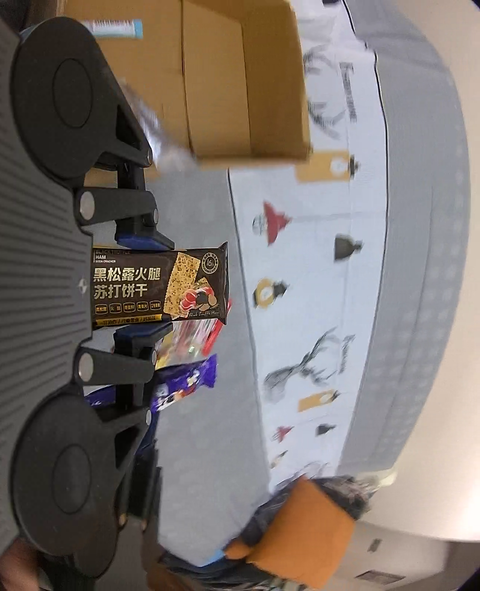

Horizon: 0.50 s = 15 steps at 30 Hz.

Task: Organize snacks
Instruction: 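Carry the cracker packet and purple candy over the box with both tools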

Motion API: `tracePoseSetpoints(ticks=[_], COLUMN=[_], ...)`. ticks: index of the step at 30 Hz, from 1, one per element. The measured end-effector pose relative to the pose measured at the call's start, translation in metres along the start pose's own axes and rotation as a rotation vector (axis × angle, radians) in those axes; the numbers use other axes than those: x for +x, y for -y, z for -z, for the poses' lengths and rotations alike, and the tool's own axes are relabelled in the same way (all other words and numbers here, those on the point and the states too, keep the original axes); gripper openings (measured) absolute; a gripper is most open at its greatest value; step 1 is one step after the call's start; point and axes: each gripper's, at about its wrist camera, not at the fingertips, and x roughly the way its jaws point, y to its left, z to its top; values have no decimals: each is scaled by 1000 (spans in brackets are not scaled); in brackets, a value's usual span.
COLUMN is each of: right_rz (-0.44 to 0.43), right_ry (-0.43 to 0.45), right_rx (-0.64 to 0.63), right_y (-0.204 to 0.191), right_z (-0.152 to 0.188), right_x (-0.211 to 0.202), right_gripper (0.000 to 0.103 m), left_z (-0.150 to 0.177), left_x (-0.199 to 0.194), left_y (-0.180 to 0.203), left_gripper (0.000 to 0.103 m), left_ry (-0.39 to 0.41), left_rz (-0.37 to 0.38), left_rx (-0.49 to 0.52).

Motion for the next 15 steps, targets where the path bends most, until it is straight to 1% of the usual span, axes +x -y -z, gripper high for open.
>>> tracePoseSetpoints(ticks=[4,6,10,12,15], right_rz=[-34,-45,-65,-85,-92], right_ry=[-2,-13,-47,-66,-97], right_rx=[-36,-59,-85,-81,-103], right_y=[-35,-52,-81,-92,-108], right_z=[-6,-10,-23,-29,-35], right_x=[1,6,26,39,61], right_gripper=[16,16,16,16,16], left_z=[1,3,6,9,10], left_x=[-10,-11,4,13,16], left_y=[-43,-67,-126,-146,-169], left_gripper=[43,43,43,43,43], left_ry=[1,-12,-91,-119,-120], left_rz=[-48,-76,-37,-44,-27], left_rx=[-89,-140,-312,-368,-430])
